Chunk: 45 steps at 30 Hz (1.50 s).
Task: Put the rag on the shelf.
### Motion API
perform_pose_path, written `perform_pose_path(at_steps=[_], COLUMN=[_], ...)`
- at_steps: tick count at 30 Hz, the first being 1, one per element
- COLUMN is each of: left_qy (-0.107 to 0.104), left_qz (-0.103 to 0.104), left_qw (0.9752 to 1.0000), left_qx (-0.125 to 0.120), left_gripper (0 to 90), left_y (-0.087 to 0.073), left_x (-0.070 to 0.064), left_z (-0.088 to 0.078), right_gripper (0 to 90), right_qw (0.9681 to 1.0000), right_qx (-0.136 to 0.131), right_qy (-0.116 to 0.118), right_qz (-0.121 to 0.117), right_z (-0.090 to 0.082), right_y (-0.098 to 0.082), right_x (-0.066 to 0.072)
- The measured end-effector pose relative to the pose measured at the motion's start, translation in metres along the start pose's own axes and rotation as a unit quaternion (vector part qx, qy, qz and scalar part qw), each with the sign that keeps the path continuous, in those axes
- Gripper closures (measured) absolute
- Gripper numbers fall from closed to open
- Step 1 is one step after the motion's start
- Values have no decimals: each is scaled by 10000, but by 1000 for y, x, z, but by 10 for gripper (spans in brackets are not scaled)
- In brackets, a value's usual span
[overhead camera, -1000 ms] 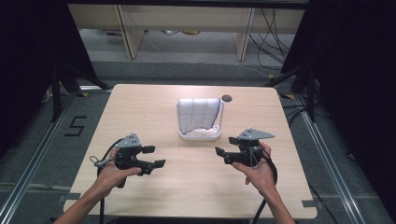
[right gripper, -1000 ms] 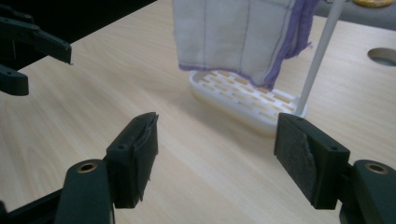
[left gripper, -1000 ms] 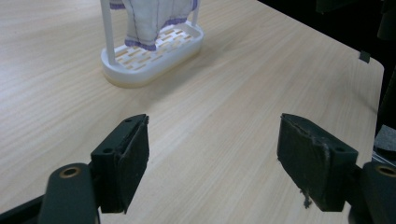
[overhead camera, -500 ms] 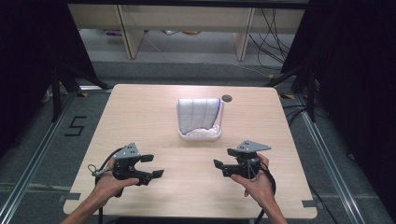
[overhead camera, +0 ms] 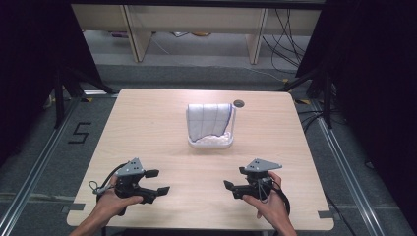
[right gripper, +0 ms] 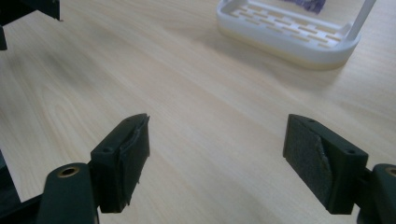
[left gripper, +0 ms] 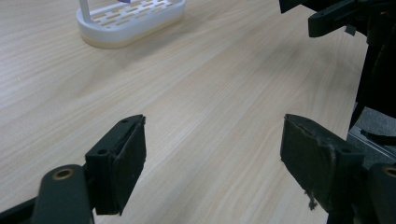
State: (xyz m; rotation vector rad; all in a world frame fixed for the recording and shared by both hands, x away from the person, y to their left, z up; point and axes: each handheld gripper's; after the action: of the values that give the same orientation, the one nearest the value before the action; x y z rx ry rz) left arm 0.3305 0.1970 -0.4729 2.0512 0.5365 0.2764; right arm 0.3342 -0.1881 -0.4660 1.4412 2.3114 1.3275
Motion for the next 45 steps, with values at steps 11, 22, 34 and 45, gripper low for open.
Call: perform_pose_path(at_steps=[11, 22, 34, 45], left_qy=[133, -31, 18, 22], left_qz=[35, 82, 84, 104], left_qw=[9999, 9998, 9998, 9998], left_qx=[66, 200, 161, 138], left_gripper=[217, 201, 202, 201], left_y=[-17, -26, -28, -28], left_x=[-8, -24, -23, -23], left_z=[0, 2, 4, 5], right_gripper=[215, 173, 172, 172], right_qw=[9999, 9993, 9989, 9989], right_qx=[145, 324, 380, 362], right_qy=[9, -127, -113, -111], right_qz=[38, 111, -260, -265], right_z=[-1, -2, 4, 4], right_y=[-16, -34, -36, -35], right_x=[3, 13, 12, 12])
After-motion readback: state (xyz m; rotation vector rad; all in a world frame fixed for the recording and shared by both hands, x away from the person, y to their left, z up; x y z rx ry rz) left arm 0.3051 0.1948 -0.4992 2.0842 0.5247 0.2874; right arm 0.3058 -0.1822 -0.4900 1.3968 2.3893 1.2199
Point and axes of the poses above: each handheld gripper's, and its own axes: z roughly forward along the jaws, y roughly out of its top, x roughly to its left, and after that the axes turned 13 degrees about z, right-handed
